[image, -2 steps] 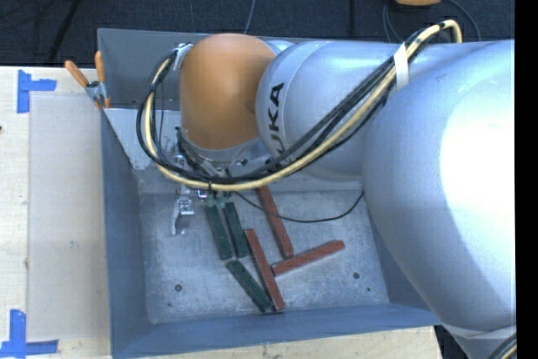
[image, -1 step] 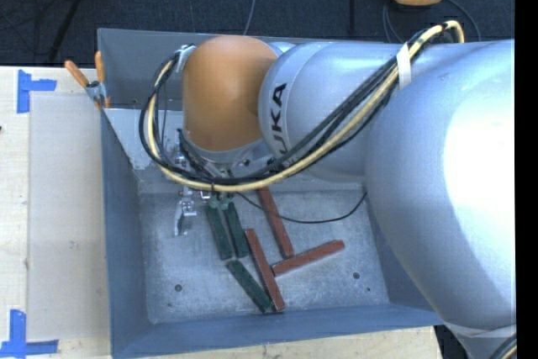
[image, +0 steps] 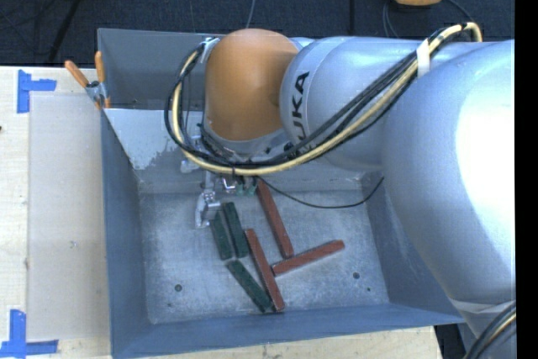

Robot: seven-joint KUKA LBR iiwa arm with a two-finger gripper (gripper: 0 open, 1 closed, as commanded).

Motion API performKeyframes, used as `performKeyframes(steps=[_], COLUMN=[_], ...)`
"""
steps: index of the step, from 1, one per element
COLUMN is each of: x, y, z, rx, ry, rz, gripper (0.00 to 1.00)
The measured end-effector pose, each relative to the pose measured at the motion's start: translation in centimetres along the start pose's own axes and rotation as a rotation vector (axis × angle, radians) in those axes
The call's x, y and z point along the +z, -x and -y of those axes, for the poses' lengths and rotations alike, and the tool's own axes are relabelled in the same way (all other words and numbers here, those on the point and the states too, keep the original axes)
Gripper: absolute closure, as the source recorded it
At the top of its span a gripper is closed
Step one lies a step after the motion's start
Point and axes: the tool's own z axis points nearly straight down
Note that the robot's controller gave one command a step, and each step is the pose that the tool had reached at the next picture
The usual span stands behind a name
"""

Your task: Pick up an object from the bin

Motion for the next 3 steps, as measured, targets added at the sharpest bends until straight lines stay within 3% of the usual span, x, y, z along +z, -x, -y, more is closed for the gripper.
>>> performKeyframes(steps=[1,2,3], x=[1.7,1.8,6.2], y=[-1.5,-0.8,-0.6], z=[2.8,5.9,6.6], rx=[0.024,0.029,-0.299], ry=[0.001,0.0,0.005], rz=[-0.002,-0.002,0.01], gripper=[0.0,0.0,1.0])
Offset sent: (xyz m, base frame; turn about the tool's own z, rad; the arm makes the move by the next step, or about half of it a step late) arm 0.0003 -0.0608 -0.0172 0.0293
